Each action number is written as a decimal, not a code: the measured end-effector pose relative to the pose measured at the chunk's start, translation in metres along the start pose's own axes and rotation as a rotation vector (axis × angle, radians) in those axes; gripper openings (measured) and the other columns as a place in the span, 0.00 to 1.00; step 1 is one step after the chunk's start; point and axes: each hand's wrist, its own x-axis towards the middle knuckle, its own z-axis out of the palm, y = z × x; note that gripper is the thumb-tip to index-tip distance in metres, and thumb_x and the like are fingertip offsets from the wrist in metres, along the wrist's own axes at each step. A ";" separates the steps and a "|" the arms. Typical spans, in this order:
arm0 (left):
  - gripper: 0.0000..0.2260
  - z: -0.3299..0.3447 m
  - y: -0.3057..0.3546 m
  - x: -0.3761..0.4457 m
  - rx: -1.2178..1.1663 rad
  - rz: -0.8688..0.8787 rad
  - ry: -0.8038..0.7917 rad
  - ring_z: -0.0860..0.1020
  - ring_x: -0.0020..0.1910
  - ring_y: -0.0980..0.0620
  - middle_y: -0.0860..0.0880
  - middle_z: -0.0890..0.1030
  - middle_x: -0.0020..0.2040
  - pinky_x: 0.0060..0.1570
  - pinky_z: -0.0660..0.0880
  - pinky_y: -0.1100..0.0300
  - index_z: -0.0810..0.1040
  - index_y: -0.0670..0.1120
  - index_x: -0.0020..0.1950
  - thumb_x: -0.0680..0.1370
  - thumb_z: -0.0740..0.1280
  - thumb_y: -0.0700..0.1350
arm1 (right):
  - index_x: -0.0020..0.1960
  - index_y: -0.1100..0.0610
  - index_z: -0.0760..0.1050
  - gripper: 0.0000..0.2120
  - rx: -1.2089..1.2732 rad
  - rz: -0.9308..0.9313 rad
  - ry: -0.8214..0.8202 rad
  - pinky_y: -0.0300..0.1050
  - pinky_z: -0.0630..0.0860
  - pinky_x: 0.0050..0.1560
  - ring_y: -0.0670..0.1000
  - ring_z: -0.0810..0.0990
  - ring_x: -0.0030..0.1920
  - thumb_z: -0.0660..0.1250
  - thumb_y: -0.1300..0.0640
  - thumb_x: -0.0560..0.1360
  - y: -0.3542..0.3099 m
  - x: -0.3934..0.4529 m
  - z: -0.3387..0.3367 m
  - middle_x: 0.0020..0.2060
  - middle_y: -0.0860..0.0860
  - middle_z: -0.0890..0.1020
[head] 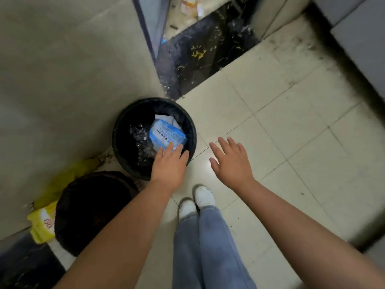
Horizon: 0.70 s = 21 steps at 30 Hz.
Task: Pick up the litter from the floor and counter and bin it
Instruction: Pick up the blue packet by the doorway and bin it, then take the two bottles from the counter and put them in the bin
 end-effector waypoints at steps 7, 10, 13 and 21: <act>0.20 -0.145 0.108 -0.049 0.193 0.288 0.143 0.49 0.79 0.45 0.48 0.54 0.79 0.77 0.46 0.50 0.58 0.47 0.77 0.84 0.49 0.44 | 0.77 0.51 0.50 0.25 0.181 0.337 0.143 0.53 0.43 0.78 0.54 0.45 0.78 0.49 0.48 0.82 0.056 -0.113 -0.106 0.78 0.52 0.51; 0.20 -0.191 0.174 -0.071 0.307 0.416 0.182 0.49 0.79 0.46 0.49 0.54 0.80 0.77 0.46 0.50 0.57 0.48 0.77 0.84 0.49 0.45 | 0.77 0.50 0.50 0.24 0.247 0.449 0.220 0.53 0.42 0.78 0.54 0.45 0.78 0.48 0.48 0.82 0.089 -0.168 -0.143 0.78 0.51 0.50; 0.20 -0.227 0.252 -0.099 0.377 0.549 0.260 0.51 0.79 0.46 0.49 0.56 0.79 0.77 0.49 0.50 0.59 0.48 0.77 0.84 0.50 0.45 | 0.76 0.51 0.52 0.24 0.311 0.576 0.367 0.53 0.43 0.78 0.54 0.46 0.78 0.49 0.49 0.82 0.133 -0.233 -0.174 0.78 0.51 0.52; 0.19 -0.275 0.517 -0.209 0.516 0.999 0.347 0.54 0.78 0.45 0.48 0.60 0.78 0.76 0.53 0.50 0.64 0.48 0.74 0.83 0.51 0.45 | 0.75 0.54 0.58 0.23 0.400 1.018 0.680 0.52 0.49 0.77 0.54 0.52 0.77 0.51 0.49 0.81 0.276 -0.460 -0.221 0.76 0.53 0.59</act>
